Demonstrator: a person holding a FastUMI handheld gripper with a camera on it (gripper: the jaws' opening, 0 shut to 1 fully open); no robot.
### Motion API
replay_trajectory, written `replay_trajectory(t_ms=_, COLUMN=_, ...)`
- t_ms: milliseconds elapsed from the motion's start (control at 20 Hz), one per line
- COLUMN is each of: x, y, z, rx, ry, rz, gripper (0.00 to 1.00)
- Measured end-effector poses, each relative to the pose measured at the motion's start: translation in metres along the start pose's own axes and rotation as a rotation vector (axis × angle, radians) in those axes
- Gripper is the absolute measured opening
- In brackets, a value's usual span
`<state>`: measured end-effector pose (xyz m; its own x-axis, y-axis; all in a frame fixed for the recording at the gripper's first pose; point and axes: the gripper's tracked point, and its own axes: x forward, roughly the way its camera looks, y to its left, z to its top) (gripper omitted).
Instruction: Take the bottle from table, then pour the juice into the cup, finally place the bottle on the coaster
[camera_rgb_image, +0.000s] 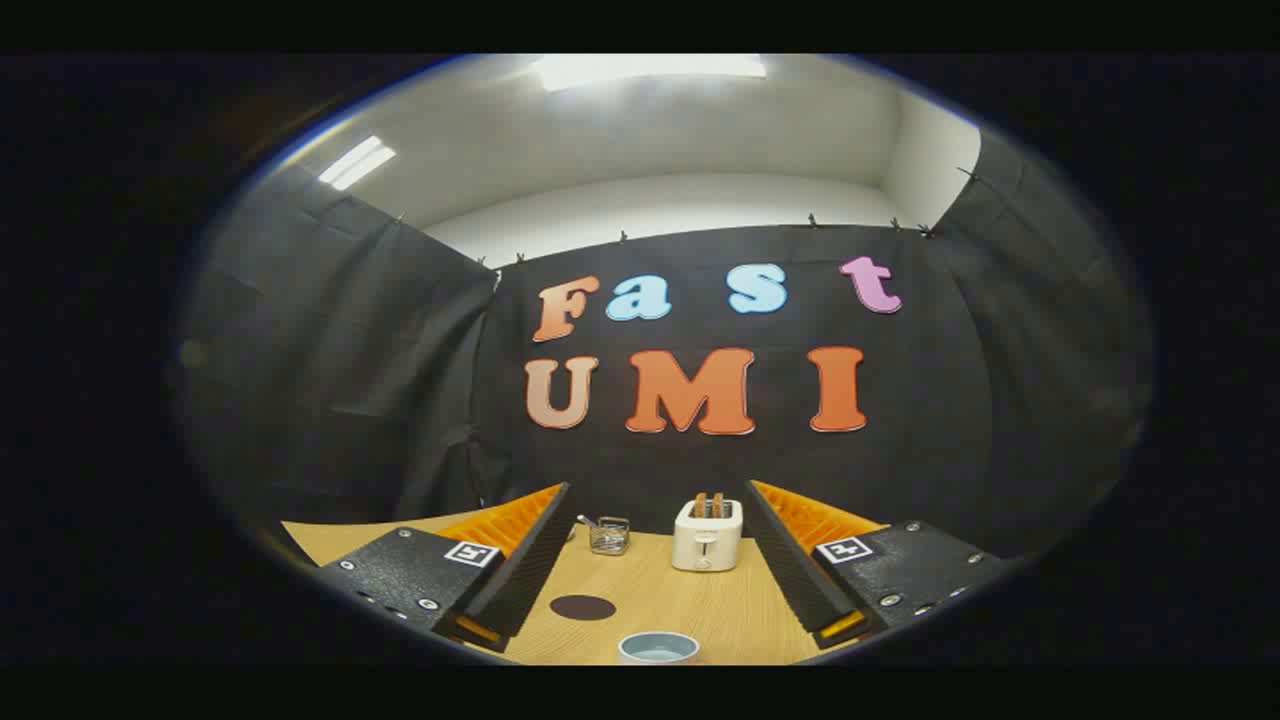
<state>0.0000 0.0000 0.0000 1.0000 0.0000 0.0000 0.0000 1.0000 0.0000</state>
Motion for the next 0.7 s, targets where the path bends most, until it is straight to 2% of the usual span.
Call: replay_trajectory(t_ms=700, x=0.001, y=0.025, z=-0.012, rx=0.032, ry=0.011, rz=0.066, gripper=0.99)
